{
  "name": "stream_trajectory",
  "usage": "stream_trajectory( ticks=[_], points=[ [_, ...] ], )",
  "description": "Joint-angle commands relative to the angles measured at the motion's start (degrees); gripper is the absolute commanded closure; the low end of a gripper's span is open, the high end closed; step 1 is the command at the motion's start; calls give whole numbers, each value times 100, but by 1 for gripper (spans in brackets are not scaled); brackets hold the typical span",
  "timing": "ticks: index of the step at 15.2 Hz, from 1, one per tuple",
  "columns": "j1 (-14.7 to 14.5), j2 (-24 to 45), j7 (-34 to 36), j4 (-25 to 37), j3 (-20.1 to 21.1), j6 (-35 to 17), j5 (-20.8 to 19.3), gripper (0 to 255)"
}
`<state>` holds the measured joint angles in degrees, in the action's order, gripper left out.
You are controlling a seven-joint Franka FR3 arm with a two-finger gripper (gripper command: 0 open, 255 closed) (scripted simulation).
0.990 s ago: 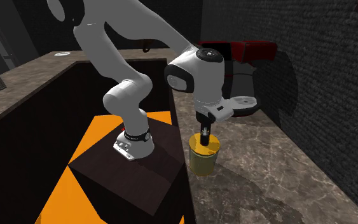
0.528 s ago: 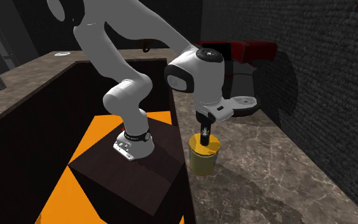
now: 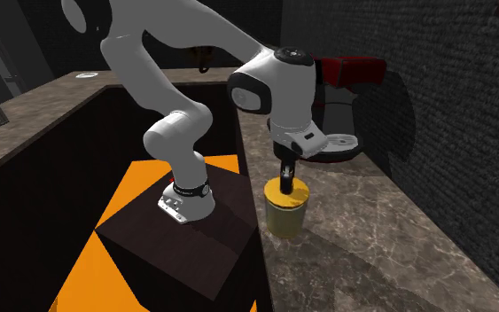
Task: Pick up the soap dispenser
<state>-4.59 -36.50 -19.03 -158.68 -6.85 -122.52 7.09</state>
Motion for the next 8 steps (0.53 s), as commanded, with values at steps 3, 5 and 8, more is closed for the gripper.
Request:
stream_trajectory(
  ticks=[3,5,8],
  points=[
    [17,-142,63,231,19,369,-29,255],
    [22,-206,93,348,29,548,-40,255],
    [27,-268,125,477,39,737,-50,255]
  ],
)
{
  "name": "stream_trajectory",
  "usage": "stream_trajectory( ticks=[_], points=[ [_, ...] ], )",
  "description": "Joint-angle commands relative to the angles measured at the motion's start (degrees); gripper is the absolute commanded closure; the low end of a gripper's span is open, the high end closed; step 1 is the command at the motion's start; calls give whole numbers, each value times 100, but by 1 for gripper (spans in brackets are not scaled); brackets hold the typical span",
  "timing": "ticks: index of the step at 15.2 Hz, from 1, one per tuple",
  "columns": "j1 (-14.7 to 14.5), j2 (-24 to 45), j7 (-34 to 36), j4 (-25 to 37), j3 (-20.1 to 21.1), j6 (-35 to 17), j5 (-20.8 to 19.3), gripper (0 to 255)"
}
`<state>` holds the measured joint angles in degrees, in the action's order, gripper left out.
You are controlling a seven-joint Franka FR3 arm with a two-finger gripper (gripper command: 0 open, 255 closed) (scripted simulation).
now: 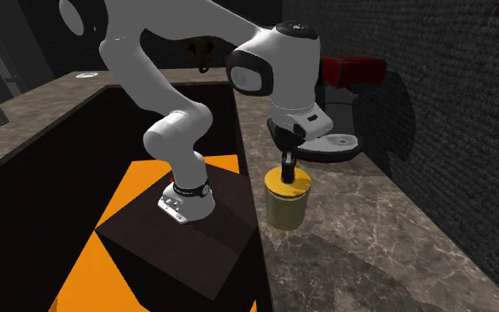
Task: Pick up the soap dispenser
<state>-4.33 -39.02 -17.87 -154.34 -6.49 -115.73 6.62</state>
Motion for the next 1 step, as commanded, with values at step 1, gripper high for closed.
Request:
stream_trajectory(
  ticks=[1],
  points=[
    [1,-15,8,44,2,57,-3,255]
  ],
)
